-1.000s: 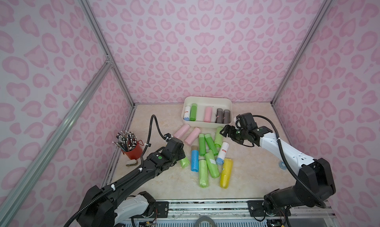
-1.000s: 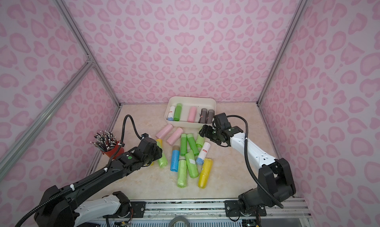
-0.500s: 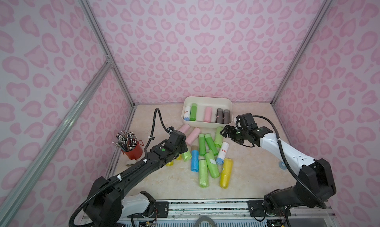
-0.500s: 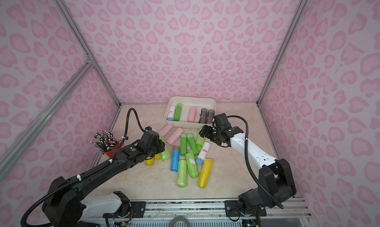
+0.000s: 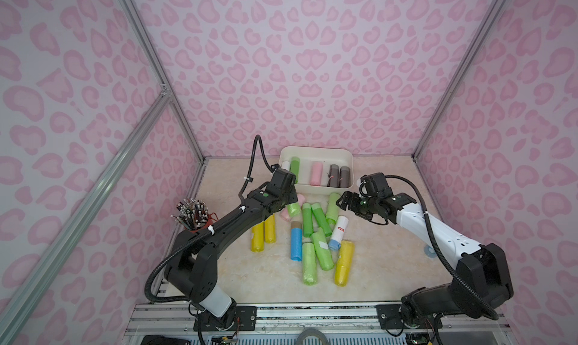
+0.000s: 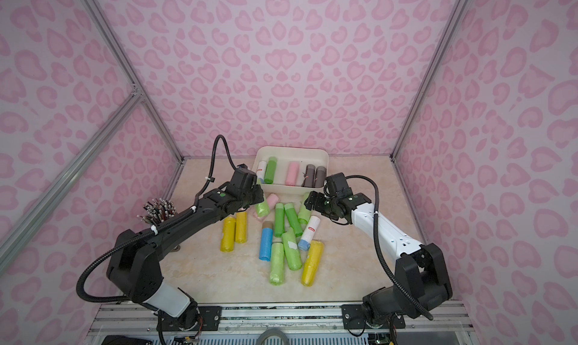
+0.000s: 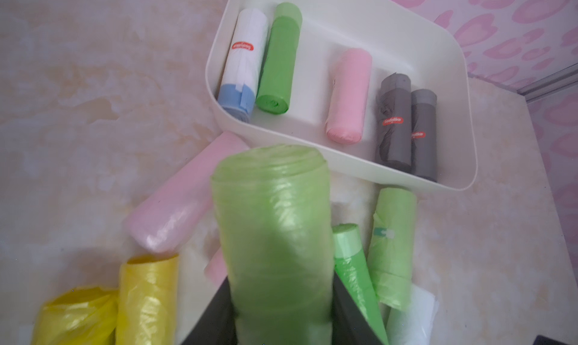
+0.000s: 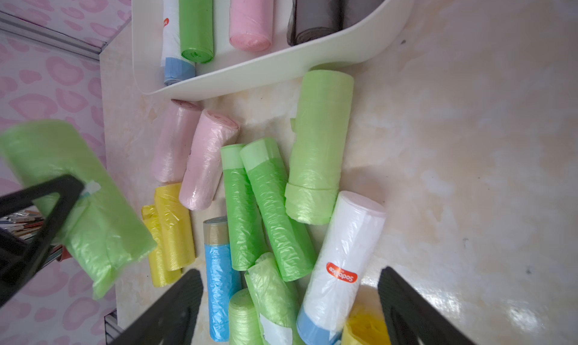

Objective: Put the roll of trash bags into the storage box
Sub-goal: Place the roll of trash bags in the storage box.

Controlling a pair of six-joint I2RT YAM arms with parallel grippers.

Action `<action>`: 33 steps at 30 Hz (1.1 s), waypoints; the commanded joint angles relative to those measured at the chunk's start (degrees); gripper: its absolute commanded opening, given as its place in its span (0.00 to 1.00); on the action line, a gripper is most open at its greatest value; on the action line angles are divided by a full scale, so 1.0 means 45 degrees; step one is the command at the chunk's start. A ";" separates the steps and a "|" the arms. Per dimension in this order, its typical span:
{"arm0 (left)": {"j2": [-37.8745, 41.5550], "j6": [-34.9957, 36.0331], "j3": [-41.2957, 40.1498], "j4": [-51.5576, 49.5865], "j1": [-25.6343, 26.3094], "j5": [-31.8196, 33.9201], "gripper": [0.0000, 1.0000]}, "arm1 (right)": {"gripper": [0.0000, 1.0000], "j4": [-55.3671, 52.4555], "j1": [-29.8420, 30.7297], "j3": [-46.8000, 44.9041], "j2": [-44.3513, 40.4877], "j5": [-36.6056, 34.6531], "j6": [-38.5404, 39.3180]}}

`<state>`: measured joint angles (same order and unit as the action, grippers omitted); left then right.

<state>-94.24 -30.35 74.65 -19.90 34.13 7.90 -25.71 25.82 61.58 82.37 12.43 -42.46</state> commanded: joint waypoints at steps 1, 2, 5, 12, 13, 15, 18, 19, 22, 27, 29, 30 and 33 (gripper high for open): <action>-0.1143 0.1203 0.1924 0.0156 -0.0113 0.0818 0.09 | 0.89 -0.0496 0.0003 0.0065 -0.0081 -0.0376 0.0441; -0.1577 0.1412 0.2441 0.0116 -0.0171 0.1001 0.09 | 0.89 -0.0592 -0.0014 0.0079 -0.0099 -0.0496 0.0524; -0.3321 0.2134 0.4554 -0.0361 -0.0462 0.1630 0.07 | 0.89 -0.0939 -0.0036 0.0124 -0.0172 -0.0811 0.0820; -0.7043 0.3707 0.9845 -0.2009 -0.0638 0.3087 0.04 | 0.90 -0.1191 -0.0206 -0.0230 -0.0279 -0.1098 0.0906; -0.7640 0.3801 1.0723 -0.2375 -0.0687 0.3008 0.04 | 0.89 -0.1167 -0.0264 -0.0323 -0.0221 -0.1103 0.0844; -0.8815 0.4011 1.2474 -0.3086 -0.0753 0.2914 0.04 | 0.89 -0.1161 -0.0326 -0.0384 -0.0082 -0.0992 0.0879; -1.0153 0.4364 1.4588 -0.3679 -0.0730 0.2865 0.03 | 0.89 -0.1151 -0.0368 -0.0374 0.0074 -0.0869 0.0996; -1.0464 0.4447 1.4954 -0.3702 -0.0744 0.2855 0.03 | 0.90 -0.1155 -0.0368 -0.0365 0.0077 -0.0859 0.1016; -1.0974 0.4630 1.5357 -0.3637 -0.0729 0.2960 0.03 | 0.89 -0.1161 -0.0387 -0.0363 0.0047 -0.0944 0.1019; -1.1373 0.4860 1.5315 -0.3415 -0.0729 0.3089 0.03 | 0.89 -0.1144 -0.0402 -0.0547 -0.0090 -0.0981 0.0980; -1.1570 0.5001 1.5305 -0.3279 -0.0709 0.3126 0.03 | 0.89 -0.1141 -0.0407 -0.0652 -0.0112 -0.1003 0.0940; -1.1659 0.5059 1.5313 -0.3209 -0.0714 0.3127 0.03 | 0.90 -0.1138 -0.0407 -0.0676 -0.0100 -0.1003 0.0939; -1.1952 0.5311 1.5330 -0.2993 -0.0671 0.3243 0.03 | 0.89 -0.1138 -0.0407 -0.0697 -0.0037 -0.0965 0.0922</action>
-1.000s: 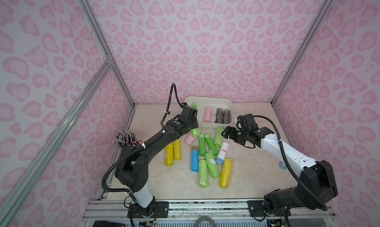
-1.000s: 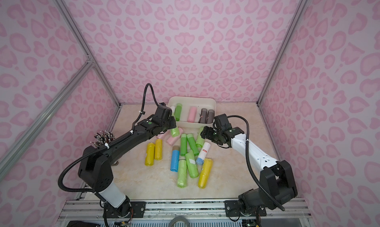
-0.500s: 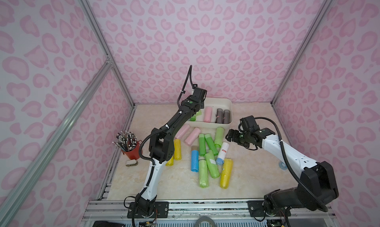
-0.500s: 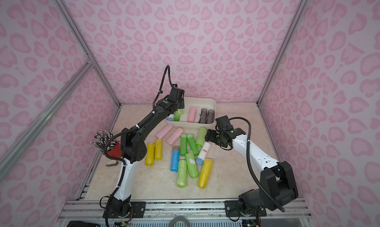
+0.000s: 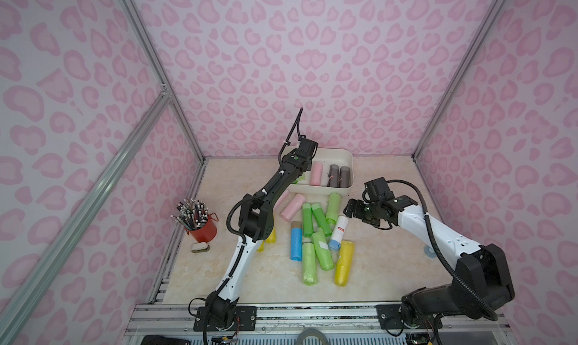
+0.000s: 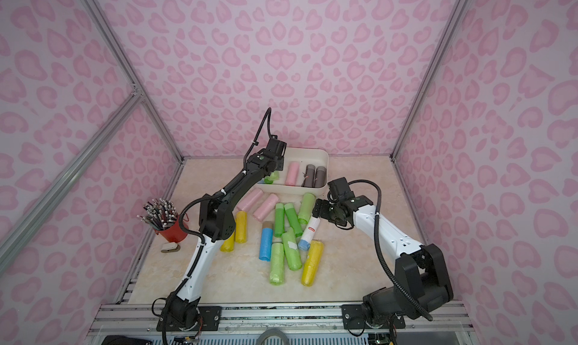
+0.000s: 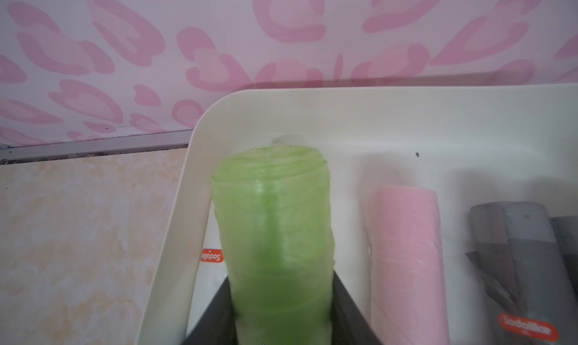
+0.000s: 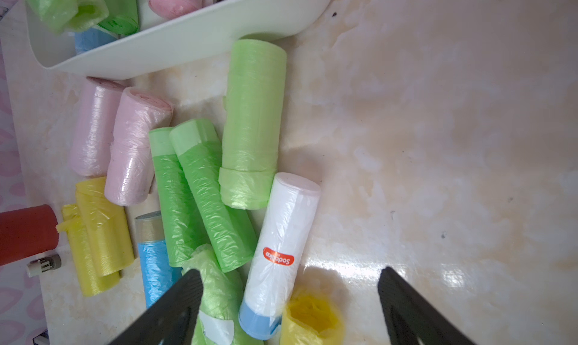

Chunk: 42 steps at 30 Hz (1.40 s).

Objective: Put the roll of trash bags into the storage box
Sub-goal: Place the roll of trash bags in the storage box.

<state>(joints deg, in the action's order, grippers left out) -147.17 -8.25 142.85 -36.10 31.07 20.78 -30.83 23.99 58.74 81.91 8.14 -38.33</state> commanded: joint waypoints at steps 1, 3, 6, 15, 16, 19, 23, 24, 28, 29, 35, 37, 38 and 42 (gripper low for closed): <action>-0.0269 0.0464 0.0175 0.0678 0.0027 0.0386 0.03 | 0.89 -0.0003 0.0001 -0.0065 0.0077 -0.0029 -0.0016; -0.0407 0.0524 0.0184 0.0772 0.0026 0.0310 0.03 | 0.89 0.0015 0.0001 -0.0084 0.0074 -0.0066 -0.0075; -0.0559 0.0626 0.0193 0.0674 0.0112 0.0198 0.02 | 0.90 0.0039 0.0001 -0.0143 0.0082 -0.0091 -0.0188; -0.0419 0.0613 -0.0172 0.0145 0.0454 0.0284 0.00 | 0.90 0.0037 0.0000 -0.0279 -0.0035 -0.0169 -0.0426; -0.0285 0.0558 -0.0500 0.0233 0.0483 0.0271 0.00 | 0.90 0.0037 -0.0005 -0.0280 -0.0028 -0.0140 -0.0464; 0.0270 0.0347 -0.1627 0.0602 0.0518 0.0073 0.00 | 0.89 0.0035 -0.0004 -0.0299 -0.0077 -0.0076 -0.0526; 0.0804 0.0242 -0.2679 0.1043 0.0498 0.0056 0.00 | 0.89 0.0038 -0.0011 -0.0397 -0.0217 -0.0139 -0.0565; 0.0864 0.0232 -0.2767 0.1039 0.0498 0.0097 0.03 | 0.89 0.0036 -0.0011 -0.0417 -0.0237 -0.0130 -0.0582; 0.0964 0.0211 -0.2779 0.0999 0.0495 0.0382 0.29 | 0.89 0.0045 -0.0008 -0.0475 -0.0266 -0.0022 -0.0625; 0.1003 0.0257 -0.2779 0.1074 0.0497 0.0422 0.39 | 0.90 0.0052 -0.0009 -0.0494 -0.0259 0.0005 -0.0648; 0.0930 0.0586 -0.2285 0.1171 0.0493 0.0650 0.69 | 0.89 -0.0157 0.0001 -0.0475 -0.0405 -0.0017 -0.0702; 0.0942 0.0574 -0.2159 0.1127 0.0498 0.0782 0.73 | 0.90 -0.0236 0.0001 -0.0495 -0.0530 -0.0012 -0.0740; 0.0995 0.0576 -0.2154 0.1156 0.0480 0.0779 0.75 | 0.90 -0.0273 0.0001 -0.0514 -0.0608 -0.0013 -0.0777; 0.1304 0.0462 -0.2159 0.1186 0.0478 0.0696 0.78 | 0.90 -0.0484 0.0015 -0.0553 -0.0963 -0.0041 -0.0877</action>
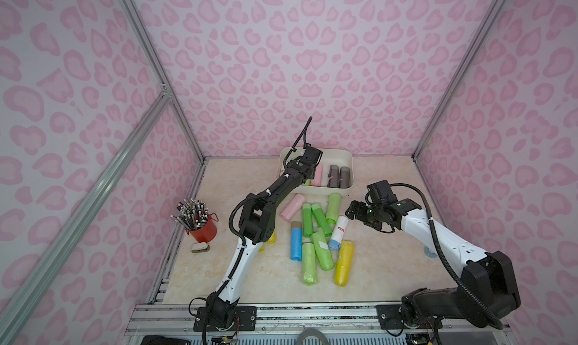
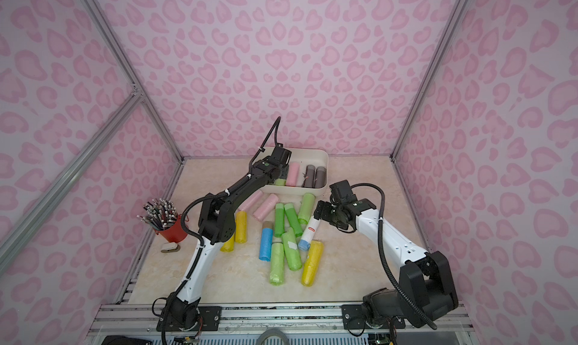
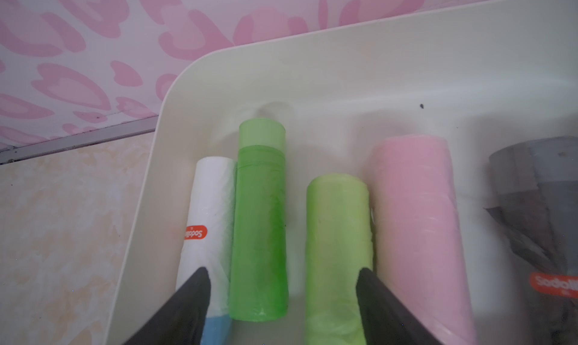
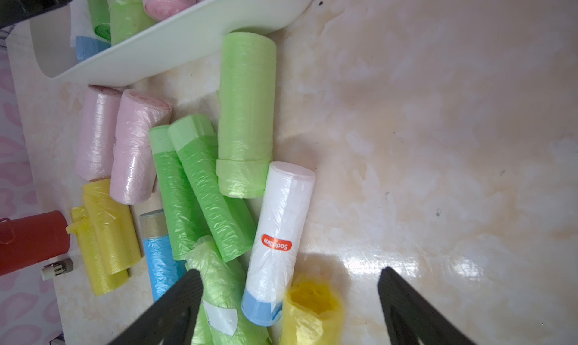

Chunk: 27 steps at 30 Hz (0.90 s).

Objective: Put the roll of trash bags into the storage box
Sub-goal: Place the roll of trash bags in the storage box, then pick up the roll of trash bags from the center of the board.

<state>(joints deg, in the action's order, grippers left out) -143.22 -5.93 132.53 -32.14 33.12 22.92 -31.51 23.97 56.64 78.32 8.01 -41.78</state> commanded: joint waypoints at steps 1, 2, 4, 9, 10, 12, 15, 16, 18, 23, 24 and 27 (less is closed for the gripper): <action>0.0518 -0.0090 0.0120 0.0273 0.0022 0.0220 0.80 | 0.90 -0.0439 0.0026 -0.0087 -0.0247 -0.0056 -0.0139; 0.0643 -0.0163 0.0049 0.0248 0.0022 0.0222 0.81 | 0.90 -0.0571 0.0045 -0.0087 -0.0362 -0.0160 -0.0149; 0.1026 -0.0233 -0.0273 0.0349 0.0022 0.0239 0.84 | 0.89 -0.0951 0.0156 -0.0051 -0.0601 -0.0608 -0.0188; 0.2609 -0.0645 -0.2004 0.1226 -0.0021 -0.0309 0.94 | 0.90 -0.1571 0.0539 -0.0082 -0.1077 -0.1188 -0.0445; 0.3007 -0.0671 -0.2227 0.1309 -0.0036 -0.0526 0.95 | 0.89 -0.1609 0.0622 -0.0121 -0.1512 -0.1230 -0.0531; 0.3607 -0.0960 -0.2676 0.1380 -0.0056 -0.0668 1.00 | 0.89 -0.1698 0.0864 -0.0199 -0.1812 -0.1479 -0.0765; 0.4684 -0.1501 -0.3594 0.1467 -0.0056 -0.0909 1.00 | 0.89 -0.1914 0.1357 -0.0263 -0.2134 -0.2010 -0.0963; 0.5184 -0.1662 -0.4178 0.1713 -0.0066 -0.1155 1.00 | 0.90 -0.2008 0.1546 -0.0263 -0.2251 -0.2307 -0.1055; 0.6363 -0.1909 -0.5469 0.2397 -0.0059 -0.1591 1.00 | 0.89 -0.2157 0.1847 -0.0282 -0.2430 -0.2624 -0.1179; 0.8870 -0.2366 -0.8077 0.3080 0.0022 -0.1882 1.00 | 0.89 -0.2310 0.2427 -0.0559 -0.2725 -0.3016 -0.1556; 0.9355 -0.2536 -0.8504 0.3062 0.0021 -0.1992 1.00 | 0.89 -0.2363 0.2551 -0.0637 -0.2780 -0.3091 -0.1635; 1.0747 -0.3102 -0.9731 0.3193 0.0040 -0.2453 1.00 | 0.90 -0.2538 0.3031 -0.0947 -0.2998 -0.3443 -0.1946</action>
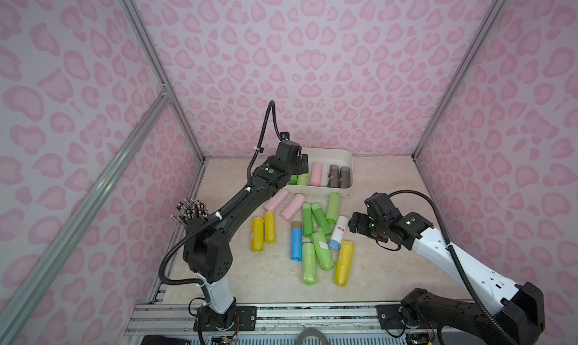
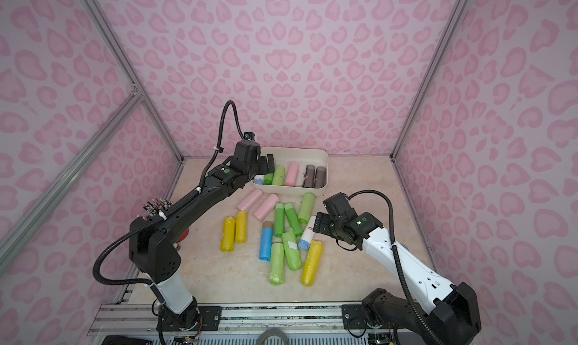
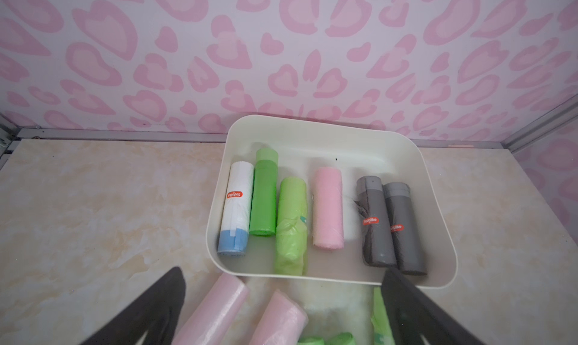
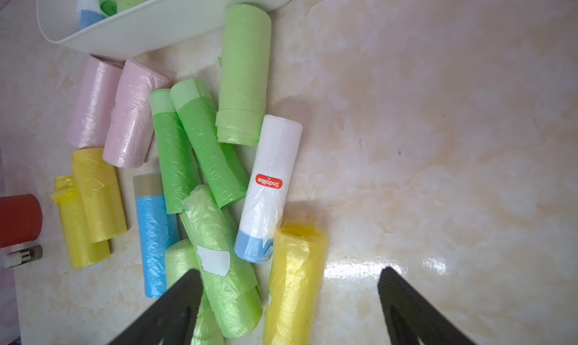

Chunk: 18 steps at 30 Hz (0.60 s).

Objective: Put the roll of trash bags into the storage box
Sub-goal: Pick up the roll of trash bags from the center of the board.

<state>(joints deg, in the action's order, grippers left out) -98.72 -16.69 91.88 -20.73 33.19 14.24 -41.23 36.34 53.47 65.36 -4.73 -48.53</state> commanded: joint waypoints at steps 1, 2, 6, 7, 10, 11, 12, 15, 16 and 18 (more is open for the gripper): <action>0.1407 -0.0871 -0.1208 0.0843 0.0023 -0.0737 1.00 | 0.90 -0.0416 0.0416 -0.0359 -0.0166 -0.0662 -0.0580; 0.1981 -0.1013 -0.1749 0.1071 0.0012 -0.0950 1.00 | 0.90 -0.0427 0.0560 -0.0515 -0.0207 -0.0686 -0.0728; 0.3832 -0.1342 -0.3616 0.1575 -0.0056 -0.1087 1.00 | 0.89 -0.0536 0.1253 -0.0867 -0.0022 -0.0669 -0.1285; 0.4132 -0.1365 -0.3884 0.1530 -0.0086 -0.1138 1.00 | 0.90 -0.0635 0.1433 -0.0867 0.0051 -0.0755 -0.1422; 0.4935 -0.1392 -0.4579 0.1405 -0.0222 -0.1369 1.00 | 0.90 -0.0812 0.2049 -0.0882 0.0263 -0.1085 -0.1855; 0.5191 -0.1385 -0.4844 0.1421 -0.0274 -0.1467 1.00 | 0.90 -0.0814 0.2254 -0.0920 0.0327 -0.1168 -0.2041; 0.5408 -0.1390 -0.5130 0.1442 -0.0332 -0.1556 1.00 | 0.90 -0.0816 0.2449 -0.0944 0.0412 -0.1246 -0.2229; 0.5933 -0.1534 -0.5881 0.1534 -0.0550 -0.1841 1.00 | 0.97 -0.0731 0.2925 -0.0984 0.0743 -0.1351 -0.2654; 0.6087 -0.1606 -0.6065 0.1602 -0.0626 -0.1999 1.00 | 0.99 -0.0677 0.3019 -0.1018 0.0831 -0.1351 -0.2750; 0.6458 -0.1691 -0.6569 0.1809 -0.0740 -0.2333 1.00 | 0.94 -0.0397 0.3206 -0.1163 0.1070 -0.1261 -0.3033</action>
<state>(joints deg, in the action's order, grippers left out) -71.37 -23.18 64.20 -15.31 30.37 6.37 -43.55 49.91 49.06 69.08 -9.37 -59.05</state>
